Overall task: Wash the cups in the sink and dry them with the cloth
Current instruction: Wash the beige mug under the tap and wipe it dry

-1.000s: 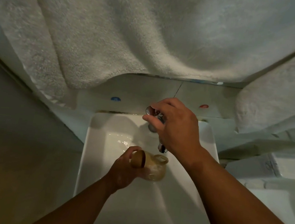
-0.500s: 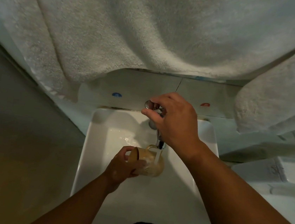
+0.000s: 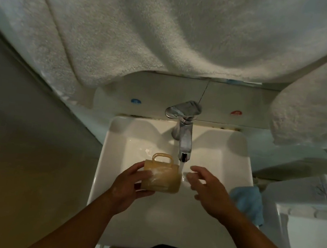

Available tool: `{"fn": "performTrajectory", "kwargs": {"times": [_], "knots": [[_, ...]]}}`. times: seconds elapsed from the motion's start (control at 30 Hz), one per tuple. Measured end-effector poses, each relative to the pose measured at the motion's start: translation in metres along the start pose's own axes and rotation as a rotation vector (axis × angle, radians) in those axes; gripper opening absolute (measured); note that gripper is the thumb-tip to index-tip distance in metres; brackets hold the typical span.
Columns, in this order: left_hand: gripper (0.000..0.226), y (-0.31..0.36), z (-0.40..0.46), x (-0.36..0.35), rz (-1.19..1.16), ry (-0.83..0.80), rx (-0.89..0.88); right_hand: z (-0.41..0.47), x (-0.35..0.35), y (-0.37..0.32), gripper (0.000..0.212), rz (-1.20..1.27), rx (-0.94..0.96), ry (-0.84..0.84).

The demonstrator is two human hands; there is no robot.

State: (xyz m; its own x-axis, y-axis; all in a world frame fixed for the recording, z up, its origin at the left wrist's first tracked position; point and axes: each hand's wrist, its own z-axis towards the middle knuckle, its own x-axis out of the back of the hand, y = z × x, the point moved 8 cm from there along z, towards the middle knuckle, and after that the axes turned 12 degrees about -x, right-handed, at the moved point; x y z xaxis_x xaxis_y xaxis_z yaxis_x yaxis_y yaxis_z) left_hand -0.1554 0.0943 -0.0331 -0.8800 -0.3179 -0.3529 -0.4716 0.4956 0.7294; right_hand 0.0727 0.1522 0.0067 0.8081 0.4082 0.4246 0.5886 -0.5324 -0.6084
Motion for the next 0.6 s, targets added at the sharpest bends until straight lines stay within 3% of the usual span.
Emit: {"fn": "performTrajectory", "kwargs": {"times": [0.07,0.13,0.33,0.47,0.6], "knots": [[0.057,0.003,-0.003,-0.003,0.014,-0.016,-0.006,0.001,-0.024,-0.006,0.05,0.099,-0.044,-0.197],[0.057,0.005,-0.004,-0.008,0.028,-0.024,-0.016,0.003,-0.038,-0.016,0.049,0.176,-0.064,-0.287],[0.05,0.008,-0.004,-0.01,0.027,-0.014,-0.06,0.007,-0.041,-0.025,0.032,0.325,-0.046,-0.26],[0.059,0.004,-0.001,-0.013,0.03,-0.033,-0.052,0.004,-0.04,-0.021,0.038,0.335,-0.031,-0.324],[0.055,0.004,0.0,-0.019,0.031,-0.037,-0.064,0.006,-0.037,-0.018,0.031,0.405,-0.079,-0.245]]}}
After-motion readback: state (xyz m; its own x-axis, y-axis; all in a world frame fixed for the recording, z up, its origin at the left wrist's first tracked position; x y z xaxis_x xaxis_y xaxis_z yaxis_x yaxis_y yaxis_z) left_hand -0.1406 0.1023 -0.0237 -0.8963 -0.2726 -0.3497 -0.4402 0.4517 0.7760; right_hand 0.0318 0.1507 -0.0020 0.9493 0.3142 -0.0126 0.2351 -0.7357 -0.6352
